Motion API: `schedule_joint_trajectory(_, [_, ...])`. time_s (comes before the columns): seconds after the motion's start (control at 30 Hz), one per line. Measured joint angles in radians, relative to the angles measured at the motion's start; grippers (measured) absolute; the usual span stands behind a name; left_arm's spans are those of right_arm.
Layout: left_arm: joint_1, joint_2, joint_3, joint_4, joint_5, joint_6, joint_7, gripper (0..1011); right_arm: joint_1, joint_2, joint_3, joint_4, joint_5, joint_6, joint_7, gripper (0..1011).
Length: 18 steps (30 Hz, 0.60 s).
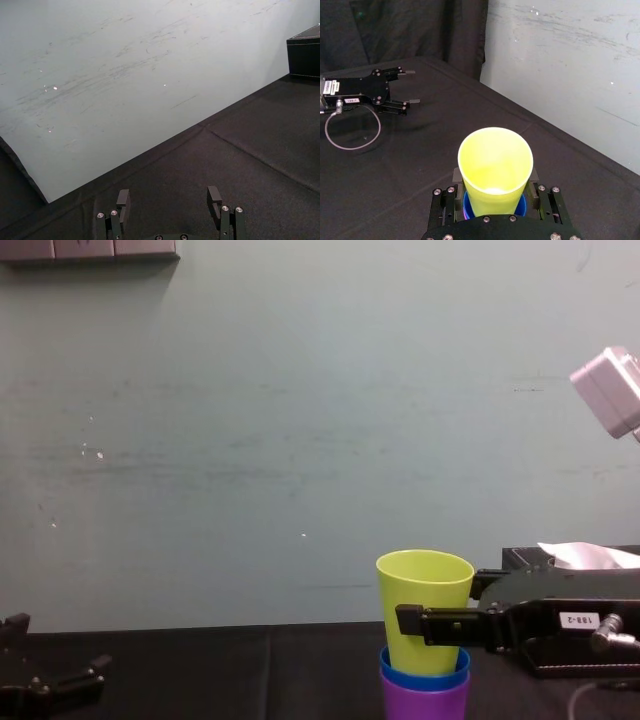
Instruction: Stack the three plastic cups sequentially using one hand.
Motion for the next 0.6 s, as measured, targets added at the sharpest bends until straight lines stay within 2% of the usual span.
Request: schedule_joint_trajectory(0.6, [0.000, 0.000, 0.000, 0.000, 0.000, 0.000, 0.000, 1011, 0.004, 0.000, -0.002, 0.007, 0.005, 0.000, 0.008, 726])
